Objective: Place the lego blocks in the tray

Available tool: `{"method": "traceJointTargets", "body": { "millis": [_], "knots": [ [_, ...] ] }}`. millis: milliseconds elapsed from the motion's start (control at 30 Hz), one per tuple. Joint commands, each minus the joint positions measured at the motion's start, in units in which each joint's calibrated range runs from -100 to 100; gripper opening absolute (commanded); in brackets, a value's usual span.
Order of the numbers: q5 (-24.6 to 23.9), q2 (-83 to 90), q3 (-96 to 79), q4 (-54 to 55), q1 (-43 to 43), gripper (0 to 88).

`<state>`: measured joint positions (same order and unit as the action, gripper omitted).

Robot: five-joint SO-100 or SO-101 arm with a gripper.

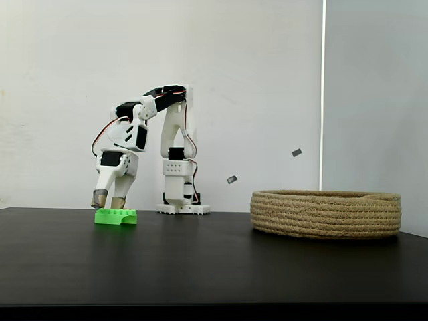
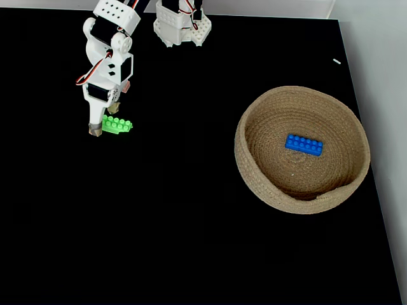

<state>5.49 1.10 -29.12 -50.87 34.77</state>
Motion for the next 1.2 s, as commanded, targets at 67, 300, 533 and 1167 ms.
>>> {"method": "traceJointTargets", "body": {
  "millis": [67,300,533,1167],
  "knots": [
    [0.4,-0.7,2.1,0.9,0.3,28.3],
    [0.6,-1.3,1.8,0.9,-0.5,2.2],
    [1.1,-0.2,-1.4,0.9,-1.5,0.1],
    [-14.2,22.6,8.6,-4.5,-31.3,0.1]
  ]
}}
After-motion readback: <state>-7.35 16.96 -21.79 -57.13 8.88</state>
